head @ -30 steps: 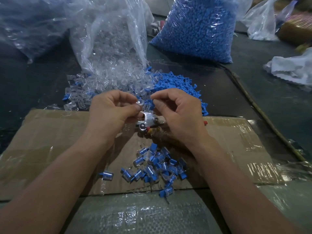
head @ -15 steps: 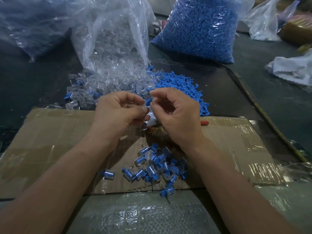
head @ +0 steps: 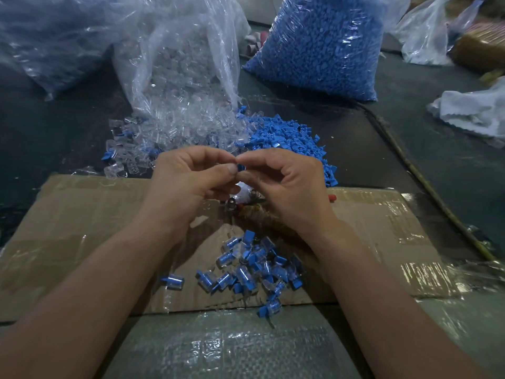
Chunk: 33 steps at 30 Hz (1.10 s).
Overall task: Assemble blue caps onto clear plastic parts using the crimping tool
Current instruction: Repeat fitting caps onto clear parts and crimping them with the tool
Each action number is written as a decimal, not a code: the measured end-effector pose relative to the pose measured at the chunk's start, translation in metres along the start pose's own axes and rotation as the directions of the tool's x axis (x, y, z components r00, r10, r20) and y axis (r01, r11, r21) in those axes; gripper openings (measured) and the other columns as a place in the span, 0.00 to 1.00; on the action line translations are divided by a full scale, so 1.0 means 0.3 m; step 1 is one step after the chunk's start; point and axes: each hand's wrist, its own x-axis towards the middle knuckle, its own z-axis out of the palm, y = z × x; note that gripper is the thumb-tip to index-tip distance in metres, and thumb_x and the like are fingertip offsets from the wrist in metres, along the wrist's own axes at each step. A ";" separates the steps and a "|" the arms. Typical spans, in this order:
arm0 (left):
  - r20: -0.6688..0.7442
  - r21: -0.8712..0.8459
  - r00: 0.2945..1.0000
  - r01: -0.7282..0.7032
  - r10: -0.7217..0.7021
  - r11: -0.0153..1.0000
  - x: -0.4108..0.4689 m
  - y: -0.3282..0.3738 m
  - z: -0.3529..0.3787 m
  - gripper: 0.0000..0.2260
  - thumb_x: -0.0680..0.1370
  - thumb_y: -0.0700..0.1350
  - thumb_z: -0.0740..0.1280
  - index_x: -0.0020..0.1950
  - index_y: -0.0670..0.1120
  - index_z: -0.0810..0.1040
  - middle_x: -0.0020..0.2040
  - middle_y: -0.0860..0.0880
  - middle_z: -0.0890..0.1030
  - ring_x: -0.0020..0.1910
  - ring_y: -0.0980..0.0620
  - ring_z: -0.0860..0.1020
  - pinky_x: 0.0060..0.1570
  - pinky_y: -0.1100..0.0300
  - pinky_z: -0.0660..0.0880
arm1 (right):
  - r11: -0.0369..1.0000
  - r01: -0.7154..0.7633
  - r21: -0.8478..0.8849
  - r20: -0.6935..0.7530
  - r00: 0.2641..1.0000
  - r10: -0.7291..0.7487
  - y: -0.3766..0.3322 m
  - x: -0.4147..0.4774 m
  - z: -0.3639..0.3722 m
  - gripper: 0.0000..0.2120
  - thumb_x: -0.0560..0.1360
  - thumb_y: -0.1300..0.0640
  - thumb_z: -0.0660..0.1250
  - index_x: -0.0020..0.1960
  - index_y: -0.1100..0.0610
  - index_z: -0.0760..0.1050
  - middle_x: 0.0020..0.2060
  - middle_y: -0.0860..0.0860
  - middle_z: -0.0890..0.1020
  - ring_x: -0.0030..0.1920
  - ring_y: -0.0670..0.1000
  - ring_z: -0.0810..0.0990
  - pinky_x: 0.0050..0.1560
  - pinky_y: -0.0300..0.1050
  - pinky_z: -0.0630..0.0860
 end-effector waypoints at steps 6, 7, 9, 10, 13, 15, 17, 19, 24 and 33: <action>-0.003 -0.037 0.999 0.036 -0.036 0.999 0.001 0.009 -0.001 0.07 0.59 0.41 0.69 0.36 0.43 0.79 0.29 0.47 0.81 0.27 0.54 0.79 0.29 0.67 0.76 | 0.999 0.011 0.035 0.059 0.998 -0.013 0.001 0.000 -0.001 0.15 0.68 0.64 0.72 0.54 0.60 0.79 0.45 0.47 0.80 0.47 0.45 0.80 0.50 0.36 0.77; 0.001 -0.046 0.999 0.041 -0.041 0.998 0.000 0.010 -0.001 0.08 0.59 0.41 0.69 0.36 0.42 0.78 0.29 0.47 0.81 0.27 0.55 0.78 0.28 0.67 0.75 | 0.999 0.007 0.036 0.069 0.998 -0.009 0.002 0.000 -0.001 0.15 0.68 0.64 0.72 0.54 0.60 0.79 0.46 0.47 0.80 0.47 0.45 0.80 0.50 0.37 0.77; 0.016 -0.054 0.999 0.051 -0.050 0.997 0.001 0.011 -0.001 0.08 0.59 0.41 0.69 0.36 0.42 0.78 0.28 0.48 0.81 0.26 0.55 0.78 0.28 0.67 0.75 | 0.998 0.006 0.057 0.068 0.998 -0.010 0.003 0.000 -0.001 0.15 0.68 0.64 0.72 0.54 0.61 0.79 0.46 0.48 0.80 0.47 0.45 0.80 0.50 0.37 0.77; 0.023 -0.067 0.998 0.061 -0.060 0.996 0.002 0.011 -0.002 0.07 0.59 0.40 0.69 0.35 0.42 0.78 0.28 0.47 0.81 0.26 0.54 0.78 0.28 0.67 0.75 | 0.997 0.006 0.077 0.057 0.998 -0.011 0.004 0.000 -0.001 0.14 0.68 0.64 0.72 0.53 0.62 0.79 0.45 0.49 0.81 0.46 0.46 0.81 0.50 0.37 0.77; 0.048 -0.116 0.994 0.104 -0.099 0.988 0.006 0.009 -0.008 0.07 0.58 0.39 0.70 0.35 0.41 0.78 0.29 0.46 0.81 0.26 0.53 0.79 0.27 0.66 0.75 | 0.994 0.013 0.106 0.034 0.999 -0.016 0.005 0.001 -0.002 0.13 0.67 0.65 0.72 0.52 0.64 0.80 0.44 0.51 0.82 0.45 0.46 0.81 0.49 0.38 0.78; 0.067 -0.119 0.991 0.127 -0.119 0.985 0.010 0.007 -0.011 0.07 0.58 0.40 0.70 0.35 0.42 0.78 0.30 0.45 0.82 0.26 0.53 0.79 0.28 0.65 0.76 | 0.996 0.017 0.091 0.042 0.999 -0.021 0.005 0.002 -0.006 0.13 0.67 0.66 0.72 0.52 0.65 0.80 0.44 0.51 0.82 0.46 0.46 0.81 0.49 0.38 0.78; 0.083 -0.125 0.988 0.140 -0.130 0.982 0.014 0.007 -0.014 0.06 0.58 0.39 0.70 0.34 0.42 0.79 0.30 0.44 0.82 0.26 0.52 0.79 0.28 0.65 0.76 | 0.997 0.027 0.075 0.041 0.999 -0.030 0.004 0.003 -0.009 0.13 0.67 0.67 0.71 0.51 0.65 0.80 0.44 0.52 0.82 0.46 0.46 0.81 0.49 0.38 0.78; 0.103 -0.139 0.985 0.149 -0.135 0.979 0.016 0.008 -0.018 0.06 0.58 0.39 0.70 0.34 0.42 0.79 0.31 0.44 0.82 0.27 0.52 0.80 0.27 0.65 0.76 | 0.997 0.039 0.062 0.031 0.999 -0.041 0.005 0.004 -0.011 0.12 0.67 0.67 0.71 0.51 0.65 0.80 0.43 0.51 0.81 0.46 0.46 0.80 0.49 0.37 0.77; 0.144 -0.162 0.979 0.168 -0.145 0.973 0.019 0.010 -0.024 0.07 0.59 0.37 0.69 0.36 0.41 0.79 0.31 0.43 0.82 0.27 0.51 0.81 0.27 0.65 0.76 | 0.998 0.068 0.001 0.032 0.997 -0.068 0.006 0.007 -0.017 0.12 0.67 0.68 0.71 0.50 0.65 0.80 0.42 0.48 0.80 0.45 0.46 0.80 0.48 0.37 0.78; 0.113 -0.094 0.985 0.142 -0.131 0.985 0.012 0.014 -0.012 0.07 0.59 0.39 0.69 0.35 0.41 0.77 0.28 0.46 0.81 0.24 0.54 0.78 0.26 0.67 0.75 | 0.993 0.118 -0.024 0.045 0.992 -0.117 0.001 0.005 -0.014 0.12 0.67 0.67 0.72 0.50 0.65 0.80 0.42 0.53 0.83 0.44 0.46 0.80 0.47 0.37 0.78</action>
